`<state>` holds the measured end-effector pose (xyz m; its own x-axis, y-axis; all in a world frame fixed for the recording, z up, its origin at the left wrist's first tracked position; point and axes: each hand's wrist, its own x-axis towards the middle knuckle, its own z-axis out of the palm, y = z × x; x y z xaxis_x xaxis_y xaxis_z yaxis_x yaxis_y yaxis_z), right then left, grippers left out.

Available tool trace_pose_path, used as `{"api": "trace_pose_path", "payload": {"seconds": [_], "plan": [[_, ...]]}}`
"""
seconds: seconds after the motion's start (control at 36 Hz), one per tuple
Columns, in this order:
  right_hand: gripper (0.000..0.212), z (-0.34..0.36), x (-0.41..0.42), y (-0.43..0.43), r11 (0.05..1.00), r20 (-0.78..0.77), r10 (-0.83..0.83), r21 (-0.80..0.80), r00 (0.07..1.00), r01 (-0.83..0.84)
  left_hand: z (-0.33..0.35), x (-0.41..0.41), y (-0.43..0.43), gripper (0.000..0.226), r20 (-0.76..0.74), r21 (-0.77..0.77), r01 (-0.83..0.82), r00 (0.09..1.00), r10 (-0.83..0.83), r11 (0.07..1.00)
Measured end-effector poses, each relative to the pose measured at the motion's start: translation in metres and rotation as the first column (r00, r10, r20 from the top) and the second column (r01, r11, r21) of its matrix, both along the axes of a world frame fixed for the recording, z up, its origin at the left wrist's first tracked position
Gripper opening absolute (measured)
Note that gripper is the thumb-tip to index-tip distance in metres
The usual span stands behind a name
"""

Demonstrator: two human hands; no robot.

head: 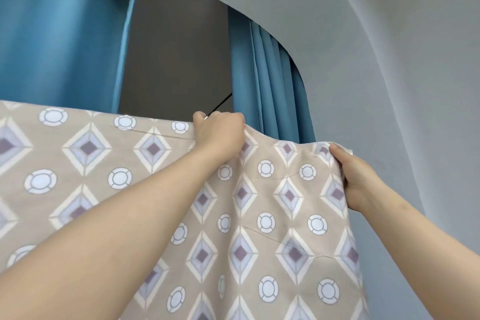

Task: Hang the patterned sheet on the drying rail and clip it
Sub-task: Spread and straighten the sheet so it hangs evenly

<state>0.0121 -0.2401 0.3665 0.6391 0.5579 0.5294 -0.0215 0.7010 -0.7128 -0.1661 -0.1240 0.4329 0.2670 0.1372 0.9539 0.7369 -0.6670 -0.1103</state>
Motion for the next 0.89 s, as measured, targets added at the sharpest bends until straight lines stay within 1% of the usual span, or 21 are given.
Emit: {"api": "trace_pose_path", "payload": {"seconds": [0.14,0.31,0.44,0.53,0.58,0.64,0.72,0.78,0.83,0.89], "plan": [[0.020,-0.001,0.020,-0.015,0.999,0.006,-0.034,0.006,0.999,0.034,0.002,0.032,-0.010,0.021,0.001,0.037,0.058,0.998,-0.059,0.998],[0.018,-0.002,0.037,-0.020,1.000,0.020,-0.003,0.013,1.000,0.002,-0.002,0.053,-0.014,0.018,0.005,0.105,0.015,1.000,-0.015,0.994],[0.017,-0.005,0.049,-0.014,1.000,0.015,0.010,-0.008,1.000,-0.010,-0.003,0.056,-0.009,0.016,-0.022,0.096,0.003,1.000,-0.001,0.995],[0.023,-0.009,0.055,-0.014,0.996,0.048,0.055,-0.079,0.997,-0.051,-0.002,0.053,-0.004,0.020,-0.043,0.086,0.006,0.999,-0.002,0.996],[0.029,-0.014,0.055,-0.012,0.978,0.119,0.118,-0.187,0.986,-0.095,-0.004,0.050,-0.001,0.021,-0.069,0.077,0.002,0.998,0.004,0.997],[0.023,-0.018,0.054,-0.008,0.965,0.167,0.098,-0.256,0.981,-0.053,-0.007,0.046,0.000,0.022,-0.096,0.085,-0.010,0.995,0.018,0.996],[0.016,-0.020,0.057,0.000,0.971,0.091,-0.082,-0.215,0.992,0.100,-0.016,0.041,-0.001,0.030,-0.116,0.104,-0.034,0.992,0.046,0.994],[0.007,-0.022,0.060,0.002,0.980,0.028,-0.091,-0.175,0.995,0.094,-0.024,0.038,-0.004,0.031,-0.115,0.099,-0.030,0.992,0.042,0.995],[0.009,-0.027,0.065,0.004,0.983,-0.016,-0.078,-0.170,0.997,0.074,-0.032,0.037,-0.008,0.031,-0.123,0.055,0.005,0.992,0.001,0.998],[0.014,-0.035,0.071,0.006,0.972,-0.045,-0.092,-0.221,0.995,0.080,-0.040,0.035,-0.013,0.033,-0.168,0.013,0.031,0.985,-0.028,0.999]]}}
